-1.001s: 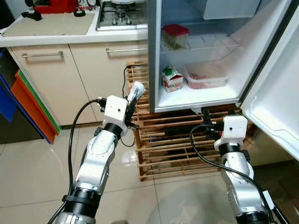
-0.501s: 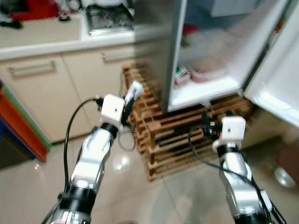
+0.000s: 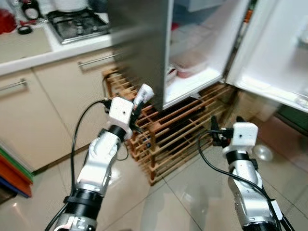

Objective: Restocking fridge

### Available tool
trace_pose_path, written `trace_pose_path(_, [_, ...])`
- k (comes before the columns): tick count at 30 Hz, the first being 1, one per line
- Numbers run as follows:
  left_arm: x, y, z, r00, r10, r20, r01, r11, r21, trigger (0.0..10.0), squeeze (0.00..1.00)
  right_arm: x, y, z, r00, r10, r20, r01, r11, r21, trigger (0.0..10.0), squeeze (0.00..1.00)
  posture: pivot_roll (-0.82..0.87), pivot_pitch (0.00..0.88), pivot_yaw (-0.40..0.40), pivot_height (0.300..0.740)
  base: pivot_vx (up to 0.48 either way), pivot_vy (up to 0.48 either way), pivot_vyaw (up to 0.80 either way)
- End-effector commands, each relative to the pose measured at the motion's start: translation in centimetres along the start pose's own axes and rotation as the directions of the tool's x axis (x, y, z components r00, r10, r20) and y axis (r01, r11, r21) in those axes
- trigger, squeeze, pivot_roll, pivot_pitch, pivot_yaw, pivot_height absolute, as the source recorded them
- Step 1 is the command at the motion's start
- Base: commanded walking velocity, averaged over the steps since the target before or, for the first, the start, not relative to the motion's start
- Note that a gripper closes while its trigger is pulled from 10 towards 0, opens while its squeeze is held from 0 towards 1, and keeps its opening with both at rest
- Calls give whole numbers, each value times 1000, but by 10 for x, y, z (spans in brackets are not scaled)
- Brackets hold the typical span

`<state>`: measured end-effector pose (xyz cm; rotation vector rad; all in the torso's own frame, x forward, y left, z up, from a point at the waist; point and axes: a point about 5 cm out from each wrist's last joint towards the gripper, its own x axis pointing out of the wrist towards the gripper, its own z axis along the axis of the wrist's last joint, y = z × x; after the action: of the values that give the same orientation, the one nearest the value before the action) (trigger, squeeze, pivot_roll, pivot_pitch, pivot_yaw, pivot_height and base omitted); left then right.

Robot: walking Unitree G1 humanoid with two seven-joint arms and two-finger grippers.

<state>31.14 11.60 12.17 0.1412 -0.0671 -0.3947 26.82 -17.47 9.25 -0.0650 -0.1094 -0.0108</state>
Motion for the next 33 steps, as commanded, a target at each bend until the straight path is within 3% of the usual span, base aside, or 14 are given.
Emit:
trace_pose_path(1, [-3, 2, -5, 1000, -4, -16, 4, 1000, 2, 10000, 0, 2, 9, 9, 996, 89, 28, -90, 996, 18, 10000, 0, 111, 9, 27, 728, 0, 0, -475])
trace_pose_path(2, [2, 2, -4, 1000, -13, -19, 13, 1000, 19, 10000, 0, -2, 15, 8, 981, 192, 9, -192, 981, 17, 10000, 0, 116, 11, 21, 720, 0, 0, -444])
trace_pose_path(3, [4, 3, -3, 1000, -17, -19, 17, 1000, 26, 10000, 0, -3, 16, 7, 976, 219, 0, -219, 976, 16, 10000, 0, 116, 11, 20, 715, 0, 0, -444])
trace_pose_path(7, [11, 3, 3, 999, -38, -4, 38, 998, 42, 10000, 0, -6, 14, 2, 968, 249, -28, -248, 969, 18, 10000, 0, 115, 8, 19, 703, 0, 0, -425])
trace_pose_path(13, [21, -8, 20, 990, -127, 66, 123, 990, 66, 10000, 0, -6, 5, -4, 981, 187, -56, -188, 982, -3, 10000, 0, 104, 0, 27, 672, 0, -243, -404])
trace_pose_path(19, [25, -17, 25, 982, -166, 91, 159, 984, 83, 10000, 0, -9, 13, -5, 977, 204, -60, -204, 979, 20, 10000, 0, 101, 0, 32, 639, 0, -441, -439])
trace_pose_path(25, [27, -13, 26, 986, -141, 92, 131, 986, 101, 10000, 0, -8, 9, -8, 981, 178, -75, -180, 984, -13, 10000, 0, 102, 0, 33, 625, 216, -403, -73])
trace_pose_path(33, [25, -4, 19, 994, -92, 67, 87, 993, 75, 10000, 0, -9, -6, -4, 995, 88, -50, -89, 996, -28, 10000, 0, 92, 6, 36, 625, 0, 0, 0])
